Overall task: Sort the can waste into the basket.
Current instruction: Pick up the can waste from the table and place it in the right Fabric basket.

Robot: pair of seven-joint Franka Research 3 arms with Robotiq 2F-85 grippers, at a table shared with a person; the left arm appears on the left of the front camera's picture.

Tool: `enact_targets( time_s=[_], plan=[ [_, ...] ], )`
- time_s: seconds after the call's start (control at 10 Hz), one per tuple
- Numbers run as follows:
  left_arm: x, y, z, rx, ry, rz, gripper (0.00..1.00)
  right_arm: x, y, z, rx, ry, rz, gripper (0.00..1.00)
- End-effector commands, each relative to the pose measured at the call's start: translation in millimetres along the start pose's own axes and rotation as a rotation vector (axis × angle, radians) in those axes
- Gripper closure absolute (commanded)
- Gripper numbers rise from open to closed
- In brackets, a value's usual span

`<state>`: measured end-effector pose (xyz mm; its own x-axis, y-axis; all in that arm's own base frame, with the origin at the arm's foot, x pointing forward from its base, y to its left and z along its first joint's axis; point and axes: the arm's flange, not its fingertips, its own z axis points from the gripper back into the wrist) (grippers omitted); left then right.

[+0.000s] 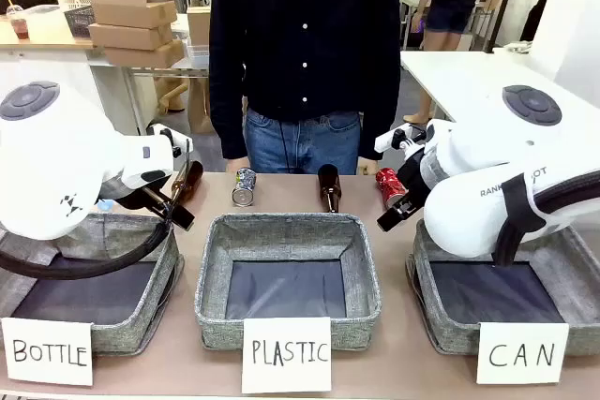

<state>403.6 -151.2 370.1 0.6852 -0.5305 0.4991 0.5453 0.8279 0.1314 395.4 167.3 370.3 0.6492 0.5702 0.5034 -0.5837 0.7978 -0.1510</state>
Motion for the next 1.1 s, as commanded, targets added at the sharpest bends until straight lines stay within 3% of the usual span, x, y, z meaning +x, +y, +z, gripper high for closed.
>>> enact_targets(
  time_s=[0.0,1.0],
  plan=[
    [0.0,0.0,0.1,0.0,0.0,0.0,0.0,0.0,0.0,0.0,0.0,0.0,0.0,0.0],
    [0.0,0.0,0.1,0.0,0.0,0.0,0.0,0.0,0.0,0.0,0.0,0.0,0.0,0.0]
  ],
)
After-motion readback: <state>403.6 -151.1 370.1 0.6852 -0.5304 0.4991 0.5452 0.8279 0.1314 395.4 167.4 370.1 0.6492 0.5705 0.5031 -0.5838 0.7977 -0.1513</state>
